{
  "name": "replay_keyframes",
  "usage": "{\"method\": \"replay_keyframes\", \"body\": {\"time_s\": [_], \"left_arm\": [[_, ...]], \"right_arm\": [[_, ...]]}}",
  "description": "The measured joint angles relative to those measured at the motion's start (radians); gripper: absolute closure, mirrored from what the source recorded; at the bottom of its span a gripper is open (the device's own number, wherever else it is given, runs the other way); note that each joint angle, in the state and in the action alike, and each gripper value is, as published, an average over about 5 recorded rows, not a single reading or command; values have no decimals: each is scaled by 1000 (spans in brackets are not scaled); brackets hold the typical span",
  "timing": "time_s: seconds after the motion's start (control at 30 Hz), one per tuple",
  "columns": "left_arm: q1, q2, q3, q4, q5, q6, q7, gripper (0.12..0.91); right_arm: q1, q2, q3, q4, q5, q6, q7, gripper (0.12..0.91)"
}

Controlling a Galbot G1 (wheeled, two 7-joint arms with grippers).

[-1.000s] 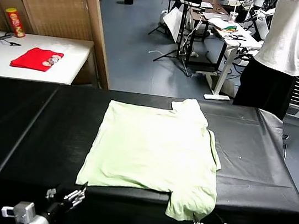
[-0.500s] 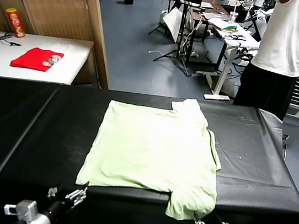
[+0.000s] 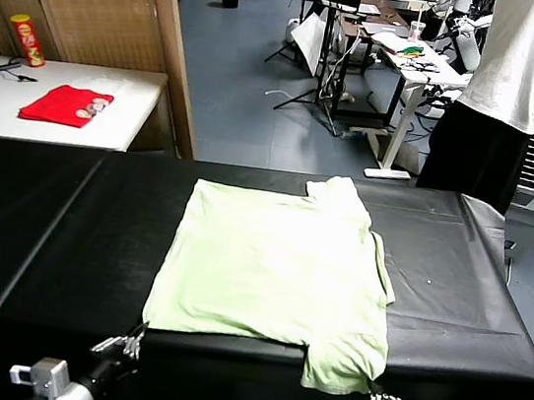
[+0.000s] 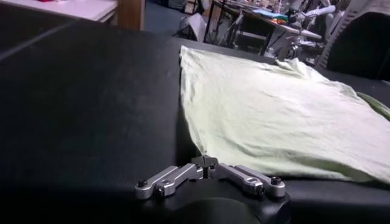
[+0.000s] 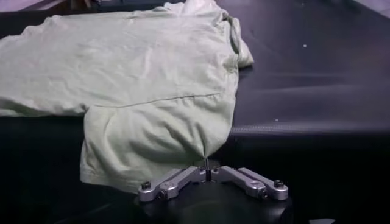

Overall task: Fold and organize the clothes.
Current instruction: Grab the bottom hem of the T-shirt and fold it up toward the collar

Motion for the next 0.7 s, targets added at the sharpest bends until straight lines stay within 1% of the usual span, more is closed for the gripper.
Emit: {"method": "replay_keyframes", "body": {"time_s": [0.13,0.33,0.5,0.7], "left_arm": [[-20,4,-10,-22,-24,-21,-8,904],[-106,-21,7,-3,-25,-27,-20,904],[-200,-38,30,42,17,-35,-26,904],[-295,-46,56,111,76,-51,-27,904]], "right_arm": [[57,-27,11,-28,33,49,-8,904],[189,-93,-8,-140,44,98,-10,904],[331,-136,-47,-241,41,111,0,904],[482,-169,-104,-356,25,116,4,904]]}}
